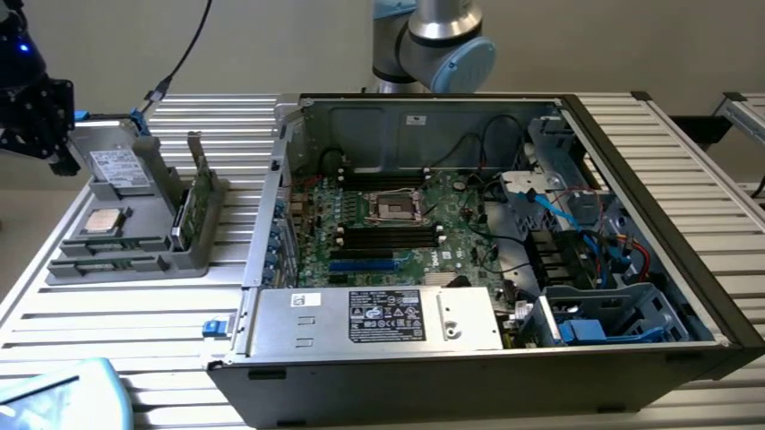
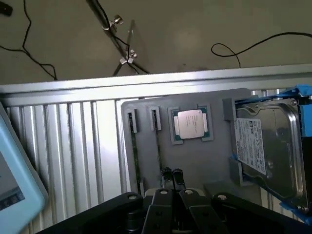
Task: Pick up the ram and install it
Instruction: 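Pick up the ram and move it above insertion slot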
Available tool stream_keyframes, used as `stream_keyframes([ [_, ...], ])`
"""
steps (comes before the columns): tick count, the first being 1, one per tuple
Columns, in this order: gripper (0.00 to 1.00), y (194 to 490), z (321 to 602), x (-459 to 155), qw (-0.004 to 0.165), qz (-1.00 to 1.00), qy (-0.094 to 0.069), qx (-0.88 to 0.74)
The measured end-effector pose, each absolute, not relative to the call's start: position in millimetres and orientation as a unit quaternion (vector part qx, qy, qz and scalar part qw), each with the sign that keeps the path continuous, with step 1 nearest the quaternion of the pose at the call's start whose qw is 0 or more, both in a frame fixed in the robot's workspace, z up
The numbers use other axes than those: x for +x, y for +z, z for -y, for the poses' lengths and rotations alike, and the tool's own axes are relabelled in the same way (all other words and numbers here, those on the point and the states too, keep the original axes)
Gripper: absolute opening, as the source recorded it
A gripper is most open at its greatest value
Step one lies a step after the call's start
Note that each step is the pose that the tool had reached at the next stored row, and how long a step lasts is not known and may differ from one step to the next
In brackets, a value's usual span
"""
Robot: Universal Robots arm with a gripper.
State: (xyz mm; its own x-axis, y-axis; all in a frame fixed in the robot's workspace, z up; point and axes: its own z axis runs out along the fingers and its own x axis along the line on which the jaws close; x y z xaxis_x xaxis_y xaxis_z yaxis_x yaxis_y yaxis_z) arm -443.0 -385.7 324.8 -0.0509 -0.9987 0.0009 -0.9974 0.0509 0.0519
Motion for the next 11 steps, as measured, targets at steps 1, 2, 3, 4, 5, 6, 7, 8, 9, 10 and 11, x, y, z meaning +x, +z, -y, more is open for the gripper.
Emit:
stream_keyframes([
  [1,0.10,324.5,385.7,-443.0,0.018,0.718,-0.018,0.695],
  [2,0.10,324.2,385.7,-443.0,0.019,0.712,-0.018,0.702],
  [3,0.10,324.2,385.7,-443.0,0.019,0.706,-0.018,0.708],
  [4,0.10,324.1,385.7,-443.1,0.019,0.704,-0.018,0.710],
  [5,0.10,324.1,385.7,-443.1,0.019,0.704,-0.018,0.710],
  [6,0.10,324.1,385.7,-443.0,0.019,0.704,-0.018,0.710],
  [7,0.10,324.0,385.7,-443.0,0.019,0.704,-0.018,0.710],
  [8,0.10,324.1,385.7,-443.0,0.019,0.704,-0.018,0.710],
  [9,0.10,324.1,385.7,-443.0,0.019,0.704,-0.018,0.710],
  [10,0.10,324.1,385.7,-443.0,0.019,0.704,-0.018,0.710],
  [11,0.10,324.1,385.7,-443.0,0.019,0.704,-0.018,0.710],
])
